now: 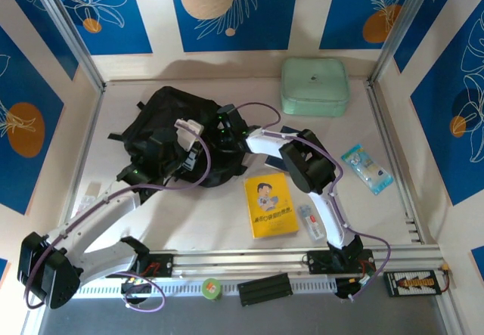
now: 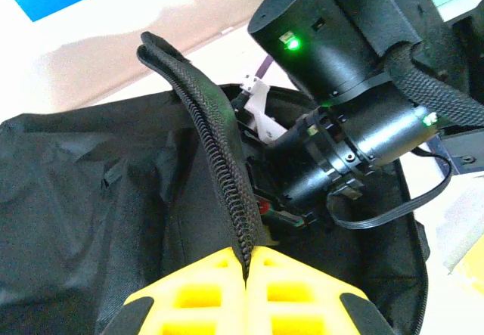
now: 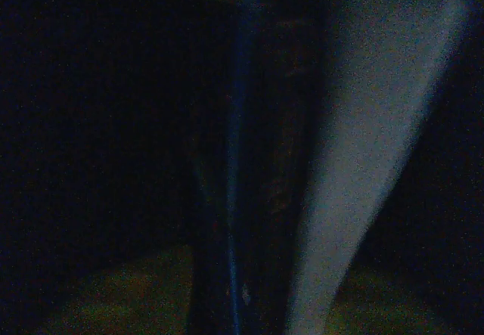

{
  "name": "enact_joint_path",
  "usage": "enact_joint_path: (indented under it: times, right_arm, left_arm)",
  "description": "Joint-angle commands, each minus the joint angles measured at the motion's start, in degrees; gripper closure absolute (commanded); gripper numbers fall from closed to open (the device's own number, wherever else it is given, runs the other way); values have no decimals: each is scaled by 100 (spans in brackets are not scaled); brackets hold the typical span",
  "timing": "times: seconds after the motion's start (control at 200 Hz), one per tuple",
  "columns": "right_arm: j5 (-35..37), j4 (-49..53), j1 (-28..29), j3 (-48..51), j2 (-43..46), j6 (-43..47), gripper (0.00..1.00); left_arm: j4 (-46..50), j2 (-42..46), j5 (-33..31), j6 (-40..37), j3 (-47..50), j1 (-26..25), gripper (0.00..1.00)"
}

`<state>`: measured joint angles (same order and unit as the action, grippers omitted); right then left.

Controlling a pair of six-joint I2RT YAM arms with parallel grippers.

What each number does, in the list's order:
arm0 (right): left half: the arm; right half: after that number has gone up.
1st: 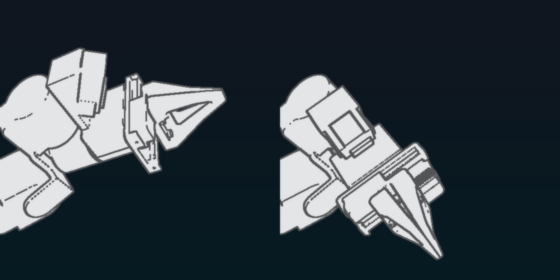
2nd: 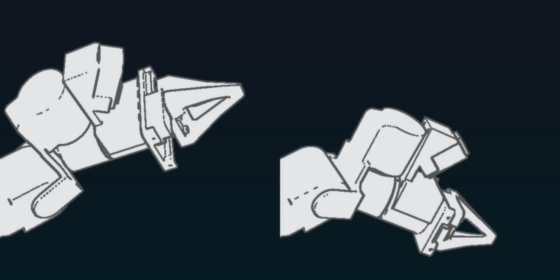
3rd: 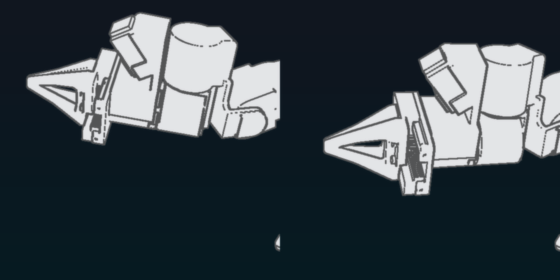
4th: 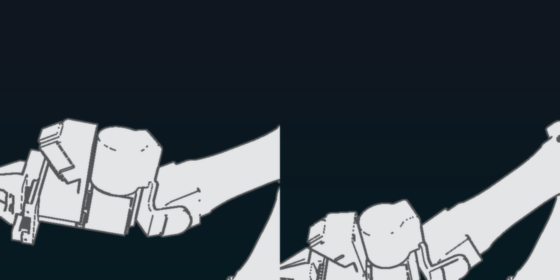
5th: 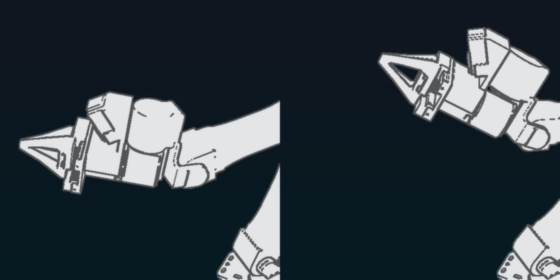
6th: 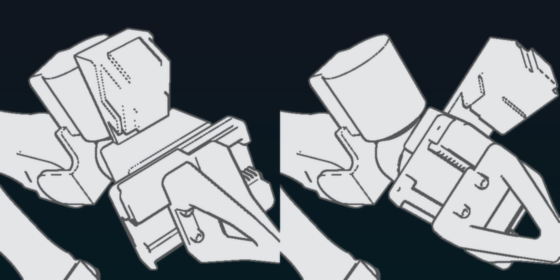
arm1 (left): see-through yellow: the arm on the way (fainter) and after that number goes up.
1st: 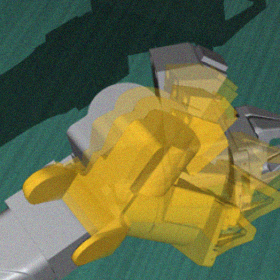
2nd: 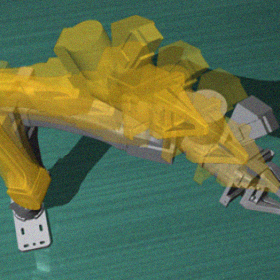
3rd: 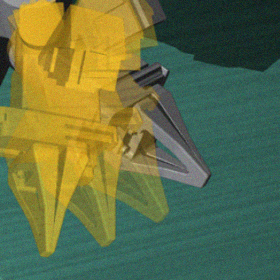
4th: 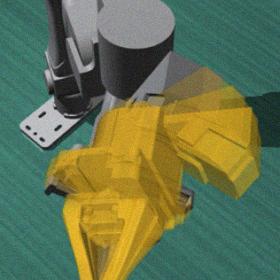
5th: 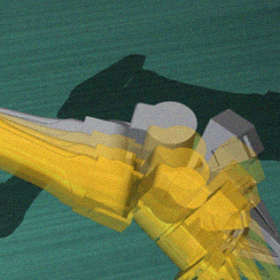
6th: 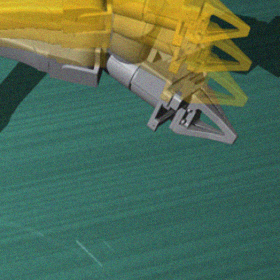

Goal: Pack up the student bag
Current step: Place the book in the student bag, then close the student bag at the top-center of the table.

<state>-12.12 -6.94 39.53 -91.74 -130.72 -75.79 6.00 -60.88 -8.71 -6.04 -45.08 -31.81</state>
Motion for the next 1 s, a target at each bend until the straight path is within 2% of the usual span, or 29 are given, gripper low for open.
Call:
enact_joint_path:
  times: [0.0, 0.09, 0.21, 0.37, 0.5, 0.565, 0.665, 0.75, 0.785, 0.88, 0.935, 0.995]
  right_arm:
    - [-23, 194, -53, 198, 537, 30, 51]
    - [-479, -82, -156, 500, 918, -60, 49]
    - [-677, 598, -236, 745, 1488, 21, 48]
    - [-535, 980, -300, 1471, 2376, 233, 47]
    - [-59, 1450, -444, 2146, 3128, 683, 46]
    - [244, 1759, -583, 2540, 3505, 931, 45]
    - [790, 2269, -835, 3120, 4152, 1442, 44]
    - [1404, 2960, -899, 3416, 4670, 2036, 42]
    - [1649, 3224, -877, 3528, 4871, 2226, 42]
    - [1983, 3711, -807, 3898, 5283, 2540, 37]
    - [1966, 3839, -772, 4116, 5416, 2553, 36]
    - [1794, 3778, -707, 4338, 5468, 2465, 34]
  left_arm:
    - [22, 104, -145, 145, 61, 95, 100]
    - [76, 42, -162, 178, 59, 96, 100]
    - [-43, -10, -98, 260, 167, 97, 100]
    - [6, -217, 108, 378, 188, 99, 100]
    - [216, -368, 621, 580, 102, 98, 100]
    - [362, -389, 919, 730, 42, 96, 91]
    - [582, -340, 1259, 1206, -42, 90, 55]
    - [768, -238, 1684, 1497, -112, 70, 34]
    - [839, -188, 1755, 1659, -139, 67, 29]
    - [1106, -85, 1841, 1951, -257, 38, 22]
    - [1211, -95, 1879, 2130, -336, 26, 14]
    - [1206, -163, 1922, 2263, -387, -4, 13]
